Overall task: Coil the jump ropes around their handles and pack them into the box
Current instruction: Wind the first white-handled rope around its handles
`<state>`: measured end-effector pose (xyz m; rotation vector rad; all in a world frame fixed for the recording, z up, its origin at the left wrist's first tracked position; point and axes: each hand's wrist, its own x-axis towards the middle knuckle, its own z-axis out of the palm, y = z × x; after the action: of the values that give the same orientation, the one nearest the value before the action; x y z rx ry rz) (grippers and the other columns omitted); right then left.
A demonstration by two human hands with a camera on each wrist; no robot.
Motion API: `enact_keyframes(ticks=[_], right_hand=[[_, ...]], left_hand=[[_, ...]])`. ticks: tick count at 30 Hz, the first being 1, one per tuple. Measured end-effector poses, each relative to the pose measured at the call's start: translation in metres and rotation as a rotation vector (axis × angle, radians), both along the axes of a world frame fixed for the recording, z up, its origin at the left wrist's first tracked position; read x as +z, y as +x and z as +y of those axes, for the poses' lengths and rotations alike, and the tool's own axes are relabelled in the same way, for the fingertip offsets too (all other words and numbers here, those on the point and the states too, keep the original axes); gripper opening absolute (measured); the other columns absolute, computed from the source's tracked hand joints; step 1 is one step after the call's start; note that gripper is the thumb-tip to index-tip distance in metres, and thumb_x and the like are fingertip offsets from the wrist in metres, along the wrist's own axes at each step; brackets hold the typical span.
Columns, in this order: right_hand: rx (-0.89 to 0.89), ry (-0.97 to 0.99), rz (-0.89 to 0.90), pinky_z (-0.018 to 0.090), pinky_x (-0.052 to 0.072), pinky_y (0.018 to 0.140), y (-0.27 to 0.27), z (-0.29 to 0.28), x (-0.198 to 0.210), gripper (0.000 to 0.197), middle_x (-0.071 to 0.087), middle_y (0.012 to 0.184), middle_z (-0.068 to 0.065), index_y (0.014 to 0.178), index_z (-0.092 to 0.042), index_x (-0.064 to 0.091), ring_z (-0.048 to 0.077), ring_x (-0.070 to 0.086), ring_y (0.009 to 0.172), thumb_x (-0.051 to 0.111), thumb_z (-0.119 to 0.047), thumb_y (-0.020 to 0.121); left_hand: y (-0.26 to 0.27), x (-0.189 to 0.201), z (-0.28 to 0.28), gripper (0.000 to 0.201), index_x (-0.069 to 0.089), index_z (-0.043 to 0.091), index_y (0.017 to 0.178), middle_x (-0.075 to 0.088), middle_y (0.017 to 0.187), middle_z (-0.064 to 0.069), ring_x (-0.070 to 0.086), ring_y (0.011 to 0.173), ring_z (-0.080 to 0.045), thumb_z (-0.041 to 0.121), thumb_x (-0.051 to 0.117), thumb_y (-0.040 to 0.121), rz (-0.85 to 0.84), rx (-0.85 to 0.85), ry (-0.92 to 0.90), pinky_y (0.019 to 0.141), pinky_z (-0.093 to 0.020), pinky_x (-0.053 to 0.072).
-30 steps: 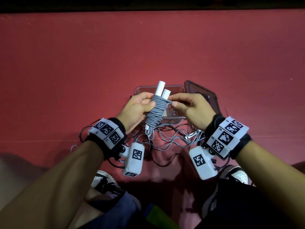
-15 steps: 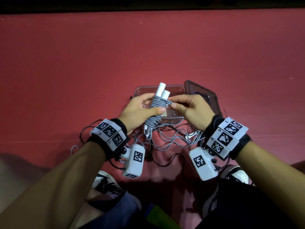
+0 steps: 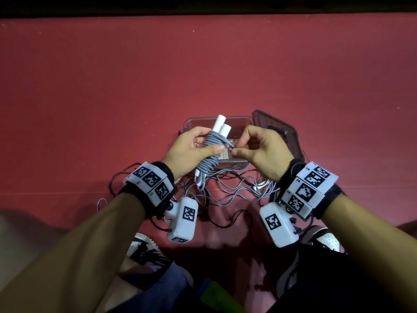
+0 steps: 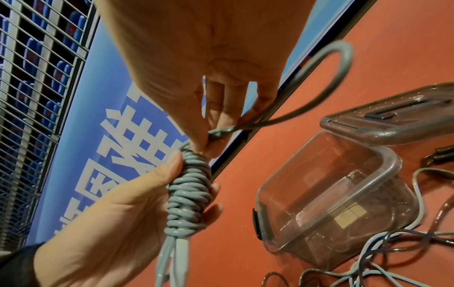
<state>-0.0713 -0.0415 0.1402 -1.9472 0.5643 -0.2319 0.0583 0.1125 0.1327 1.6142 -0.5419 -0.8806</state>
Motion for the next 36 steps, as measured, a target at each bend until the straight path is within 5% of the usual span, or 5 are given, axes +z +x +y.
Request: enact_keyframes(ticks=[6, 9, 16, 26, 36], right_hand=[[0.047, 0.029, 0.020, 0.030, 0.051, 0.067, 0.000, 0.003, 0.003, 0.017, 0.069, 0.073, 0.003, 0.077, -0.017, 0.065, 0.013, 0.061, 0.065, 0.081, -0.016, 0.082], [0.014, 0.010, 0.022, 0.036, 0.054, 0.075, 0.001, 0.002, 0.001, 0.017, 0.073, 0.082, 0.008, 0.078, -0.020, 0.064, 0.027, 0.068, 0.075, 0.081, -0.018, 0.082], [-0.063, 0.015, -0.033, 0.038, 0.054, 0.076, 0.002, 0.001, -0.001, 0.019, 0.073, 0.079, 0.003, 0.079, -0.019, 0.063, 0.015, 0.065, 0.071, 0.074, -0.031, 0.088], [-0.038, 0.078, -0.075, 0.038, 0.055, 0.076, 0.003, -0.003, -0.004, 0.017, 0.068, 0.079, 0.005, 0.081, -0.020, 0.064, 0.016, 0.061, 0.073, 0.076, -0.008, 0.085], [0.048, -0.115, 0.002, 0.045, 0.052, 0.090, 0.003, -0.003, -0.007, 0.018, 0.072, 0.086, -0.007, 0.104, -0.036, 0.077, 0.014, 0.068, 0.085, 0.068, -0.040, 0.089]], left_hand=[[-0.001, 0.001, 0.000, 0.037, 0.063, 0.013, 0.119, 0.076, 0.091, 0.007, 0.071, 0.081, 0.000, 0.000, 0.074, 0.086, -0.019, -0.010, -0.004, 0.072, -0.014, 0.053], [0.000, 0.002, 0.001, 0.039, 0.062, 0.012, 0.121, 0.074, 0.096, 0.004, 0.071, 0.080, 0.001, 0.000, 0.074, 0.087, -0.031, -0.019, 0.003, 0.072, -0.013, 0.053], [0.000, 0.003, 0.001, 0.038, 0.063, 0.015, 0.121, 0.072, 0.093, 0.009, 0.069, 0.078, 0.005, 0.000, 0.074, 0.087, -0.058, -0.039, 0.017, 0.072, -0.011, 0.051], [0.001, -0.001, 0.000, 0.050, 0.060, 0.007, 0.133, 0.072, 0.100, 0.004, 0.070, 0.080, 0.001, 0.001, 0.075, 0.086, -0.064, -0.046, 0.049, 0.076, -0.017, 0.056], [0.001, 0.000, 0.002, 0.038, 0.070, 0.024, 0.114, 0.075, 0.112, -0.009, 0.071, 0.106, -0.027, 0.005, 0.076, 0.081, 0.088, -0.090, 0.002, 0.100, -0.040, 0.054]])
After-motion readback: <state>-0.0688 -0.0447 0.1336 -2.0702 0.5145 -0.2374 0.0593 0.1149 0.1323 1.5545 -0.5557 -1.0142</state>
